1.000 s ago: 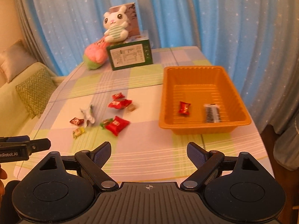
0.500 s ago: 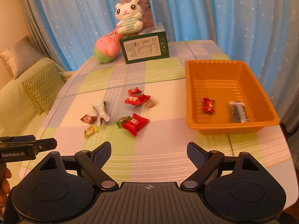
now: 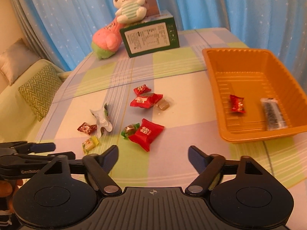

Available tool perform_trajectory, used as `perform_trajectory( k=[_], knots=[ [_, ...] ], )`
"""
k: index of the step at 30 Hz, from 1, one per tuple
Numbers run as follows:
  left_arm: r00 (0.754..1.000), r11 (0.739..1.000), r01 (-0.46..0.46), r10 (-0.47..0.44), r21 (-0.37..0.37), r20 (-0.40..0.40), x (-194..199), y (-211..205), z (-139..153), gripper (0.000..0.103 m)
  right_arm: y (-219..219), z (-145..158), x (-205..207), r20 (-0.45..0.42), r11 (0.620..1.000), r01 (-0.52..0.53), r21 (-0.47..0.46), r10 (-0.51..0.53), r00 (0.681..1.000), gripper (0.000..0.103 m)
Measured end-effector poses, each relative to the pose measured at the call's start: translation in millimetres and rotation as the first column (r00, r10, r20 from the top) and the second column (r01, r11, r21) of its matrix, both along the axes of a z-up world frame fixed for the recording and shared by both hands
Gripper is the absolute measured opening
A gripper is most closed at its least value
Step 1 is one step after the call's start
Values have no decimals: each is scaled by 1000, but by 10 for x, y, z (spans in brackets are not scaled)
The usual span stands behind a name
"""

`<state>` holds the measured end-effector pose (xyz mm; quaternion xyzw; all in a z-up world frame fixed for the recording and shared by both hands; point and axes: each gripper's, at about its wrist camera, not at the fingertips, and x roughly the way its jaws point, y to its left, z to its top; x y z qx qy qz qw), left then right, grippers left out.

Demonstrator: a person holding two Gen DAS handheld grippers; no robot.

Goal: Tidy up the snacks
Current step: 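Grasp the yellow-green candy with the left tool while the right tool grasps the large red packet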

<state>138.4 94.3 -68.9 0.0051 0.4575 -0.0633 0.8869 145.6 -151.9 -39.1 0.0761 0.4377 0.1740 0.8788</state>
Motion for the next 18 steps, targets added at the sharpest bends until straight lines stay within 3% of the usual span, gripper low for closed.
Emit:
perform_trajectory(
  k=[8,11,15,18],
  knots=[
    [996,996,84,-84,-18,-8,325,57,-254,44,159,-227,222,-34,1000,15,-2,-15,999,75],
    [992,992,125,-125,2,-6,390,15,-310,39,169,-293,279,-44,1000,23,0,-23,999,75],
    [985,984,170,-169,52,-18,417,-67,-384,21,182,-353,345,-51,999,35,6,-34,998,75],
    [986,984,166,-165,59,-16,394,-86,-408,19,203,-384,386,-52,999,36,17,-35,998,75]
  ],
)
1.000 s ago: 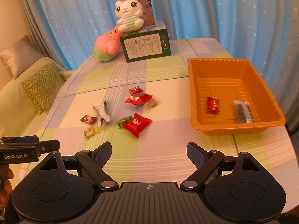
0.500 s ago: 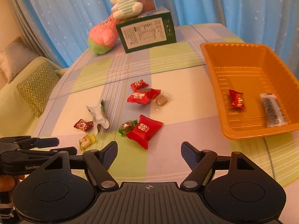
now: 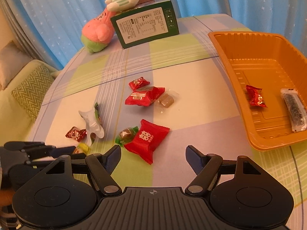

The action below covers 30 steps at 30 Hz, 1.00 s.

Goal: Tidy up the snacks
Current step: 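Grasp the yellow-green candy with the left tool while the right tool grasps the large red packet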

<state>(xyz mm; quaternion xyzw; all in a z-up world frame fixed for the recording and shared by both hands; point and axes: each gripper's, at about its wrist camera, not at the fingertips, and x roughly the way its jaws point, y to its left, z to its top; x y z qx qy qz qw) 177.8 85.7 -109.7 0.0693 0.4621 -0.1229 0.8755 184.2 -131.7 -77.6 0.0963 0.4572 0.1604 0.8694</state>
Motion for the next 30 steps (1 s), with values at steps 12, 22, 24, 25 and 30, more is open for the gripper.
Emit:
perform_trajectory(
  k=[12,22,24,25,30],
  knots=[
    [996,995,-83,84,-62,14,-47,39,155,19,218,-131,245,-19,999,35,-21,-35,999,52],
    [995,992,-96,99,-83,24,-106,-42,232,19,288,-244,311,-34,997,0,-75,-2,999,27],
    [994,991,-106,108,-84,25,-134,-61,251,19,271,-227,266,-27,997,-4,-77,2,1000,26],
    [993,990,-109,112,-86,26,-151,-71,263,19,250,-211,231,-23,997,-2,-75,1,1000,26],
    [990,986,-133,136,-96,34,-255,-146,370,19,137,-93,22,-11,998,3,-58,-3,1000,26]
  ],
)
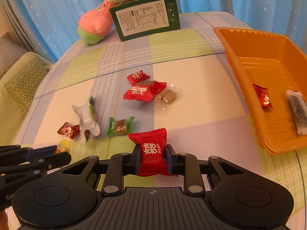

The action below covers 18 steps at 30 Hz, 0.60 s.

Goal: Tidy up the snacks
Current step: 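Grasp the yellow-green candy with the left tool while the right tool grasps the large red packet, then carry both candies over the orange tray and open both tools to release them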

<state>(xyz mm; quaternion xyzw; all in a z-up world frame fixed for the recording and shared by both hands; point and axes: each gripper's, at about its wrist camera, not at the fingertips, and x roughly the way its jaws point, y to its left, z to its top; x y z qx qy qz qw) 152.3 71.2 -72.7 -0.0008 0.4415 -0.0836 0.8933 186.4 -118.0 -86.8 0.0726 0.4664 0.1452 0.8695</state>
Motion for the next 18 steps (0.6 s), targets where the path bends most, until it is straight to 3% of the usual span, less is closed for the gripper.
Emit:
perform_trajectory(
  k=[18],
  knots=[
    [995,995,-76,80,-61,59,-556,-467,487,19,-590,620,-682,68,995,73,70,-77,995,26]
  ],
)
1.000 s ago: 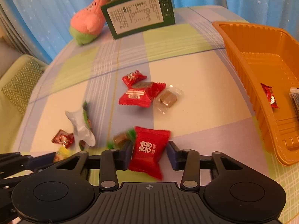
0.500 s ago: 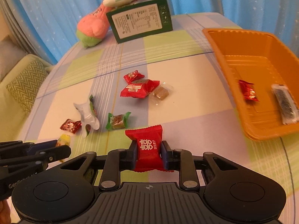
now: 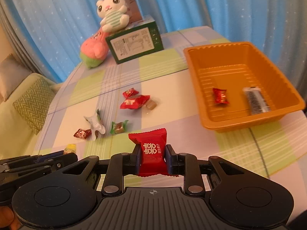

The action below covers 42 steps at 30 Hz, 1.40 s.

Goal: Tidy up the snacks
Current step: 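Carry both candies over the orange tray and open both tools to release them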

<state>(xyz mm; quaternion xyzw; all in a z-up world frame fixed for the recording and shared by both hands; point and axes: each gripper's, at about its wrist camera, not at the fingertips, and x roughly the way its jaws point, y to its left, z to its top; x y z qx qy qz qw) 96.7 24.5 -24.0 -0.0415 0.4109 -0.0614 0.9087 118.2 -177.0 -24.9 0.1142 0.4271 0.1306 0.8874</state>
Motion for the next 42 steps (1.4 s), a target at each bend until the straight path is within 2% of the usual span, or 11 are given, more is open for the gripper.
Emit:
perform_trajectory(
  k=[14,27,42],
  knots=[
    [997,998,64,-63,-11,32,-72,-553,219,19,-626,255,-177,45,995,101,3,-101,994,26],
    [988,987,152,-150,-48,36,231,-1189,282,19,-1313,373,-51,57,978,207,-4,-206,977,26],
    [976,975,214,-212,-55,45,693,-1698,313,19,-1697,305,288,53,974,224,-43,-222,974,26]
  ],
)
